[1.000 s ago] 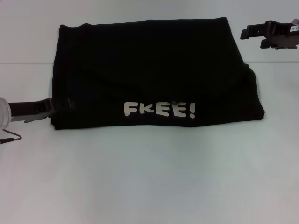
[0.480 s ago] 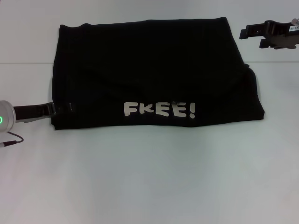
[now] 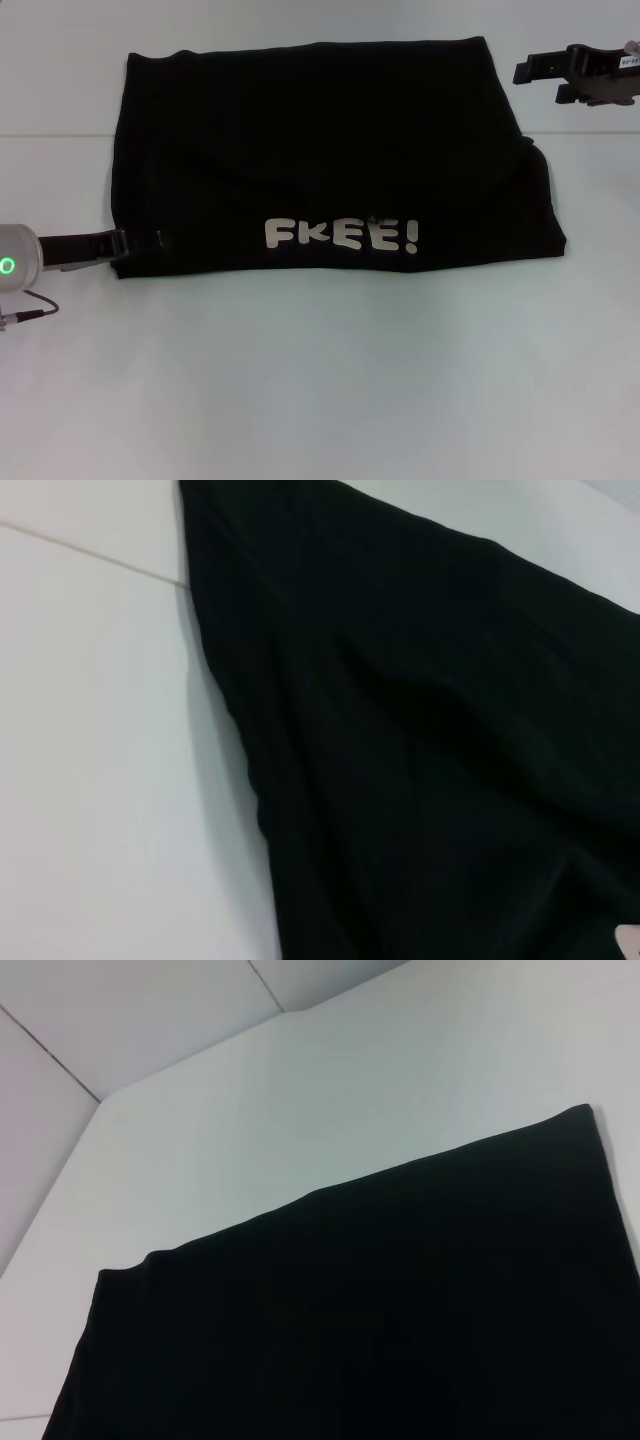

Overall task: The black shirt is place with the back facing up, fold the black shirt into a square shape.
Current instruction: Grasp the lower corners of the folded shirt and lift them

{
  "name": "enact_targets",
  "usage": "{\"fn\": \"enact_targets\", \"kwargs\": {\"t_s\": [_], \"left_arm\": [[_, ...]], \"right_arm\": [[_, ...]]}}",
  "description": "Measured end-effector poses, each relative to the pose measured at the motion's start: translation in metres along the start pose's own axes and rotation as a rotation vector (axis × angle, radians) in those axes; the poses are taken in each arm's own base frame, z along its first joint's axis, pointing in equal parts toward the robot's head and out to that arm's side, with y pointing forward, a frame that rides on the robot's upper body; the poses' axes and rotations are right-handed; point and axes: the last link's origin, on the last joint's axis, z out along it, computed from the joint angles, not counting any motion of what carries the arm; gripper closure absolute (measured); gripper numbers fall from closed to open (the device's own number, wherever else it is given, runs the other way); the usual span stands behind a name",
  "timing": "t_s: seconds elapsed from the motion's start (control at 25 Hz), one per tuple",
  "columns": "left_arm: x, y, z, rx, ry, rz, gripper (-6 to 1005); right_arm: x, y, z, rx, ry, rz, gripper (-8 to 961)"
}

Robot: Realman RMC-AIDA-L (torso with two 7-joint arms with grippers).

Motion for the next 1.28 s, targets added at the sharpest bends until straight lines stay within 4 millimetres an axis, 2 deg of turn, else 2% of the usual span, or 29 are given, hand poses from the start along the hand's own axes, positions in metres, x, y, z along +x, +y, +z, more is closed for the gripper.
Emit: {"fn": "enact_targets", "kwargs": {"t_s": [0.44,0.68,0.76,1.2,1.28], "left_arm": [[-0.003,0.011,0.003,-0.044,-0.033,0.004,221],[0.003,0.011,0.0,-0.036,-0.023,-0.025,318],[0.002,0.011,0.001,-0.031,-0.03,-0.023,541],[0.007,0.011,-0.004,-0.048,-0.046,-0.034,996],[0.013,0.014,-0.008,-0.072,-0.06,-0.046,996]], "right_arm": [[0.001,0.001,0.001,-0.005,0.001,0.003,141],[0.001,0.001,0.0,-0.007,0.001,0.005,141],[0.001,0.001,0.0,-0.009,0.002,0.006,141],[0.004,-0.001,-0.004,-0.016,0.031,-0.001,142],[0.009,-0.005,-0.008,-0.021,0.055,0.0,142]]}}
